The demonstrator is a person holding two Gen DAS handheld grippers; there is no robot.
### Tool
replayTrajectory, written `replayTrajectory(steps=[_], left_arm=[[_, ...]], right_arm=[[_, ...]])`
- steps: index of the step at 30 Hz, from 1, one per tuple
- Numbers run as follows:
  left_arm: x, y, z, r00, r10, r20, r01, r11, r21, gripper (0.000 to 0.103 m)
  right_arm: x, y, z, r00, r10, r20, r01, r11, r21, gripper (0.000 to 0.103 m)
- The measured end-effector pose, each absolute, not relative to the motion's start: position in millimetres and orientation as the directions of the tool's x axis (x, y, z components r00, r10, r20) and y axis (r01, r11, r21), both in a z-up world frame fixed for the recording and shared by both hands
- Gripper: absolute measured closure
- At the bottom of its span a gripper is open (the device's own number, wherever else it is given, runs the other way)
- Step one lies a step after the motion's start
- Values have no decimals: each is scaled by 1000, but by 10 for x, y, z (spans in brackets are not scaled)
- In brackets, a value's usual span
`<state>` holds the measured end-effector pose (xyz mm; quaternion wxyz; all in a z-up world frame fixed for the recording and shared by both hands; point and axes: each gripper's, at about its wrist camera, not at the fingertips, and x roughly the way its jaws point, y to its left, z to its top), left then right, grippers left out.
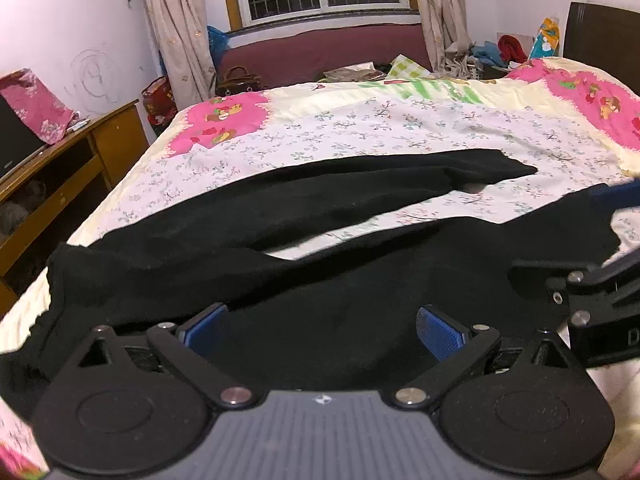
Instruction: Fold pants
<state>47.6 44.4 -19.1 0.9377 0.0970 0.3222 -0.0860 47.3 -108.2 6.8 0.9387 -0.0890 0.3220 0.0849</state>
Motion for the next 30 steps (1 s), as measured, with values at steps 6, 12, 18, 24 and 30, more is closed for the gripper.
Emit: replayTrajectory(steps=[6,12,18,24,30], left_arm=[[912,867,-195,788,-96,-608,215,969,125,0],[1521,1484,-212,776,-53,-629,170,977,126,0],[2261,2185,-183,766,-17,-643,164,972,170,6],[3002,2834,-162,736,-31,-677,234,949,211,14],[3530,3237,-113,654,-154,-741,442,873,208,14]], right_arm=[[977,-715,130,768,186,-613,-324,938,-121,8],[1647,-207,53,720,309,-621,-466,879,-103,8],[2225,181,26,667,389,-635,-554,829,-74,8],[2615,632,36,636,434,-638,-589,807,-38,8],[2879,1046,60,615,425,-664,-591,806,-32,8]])
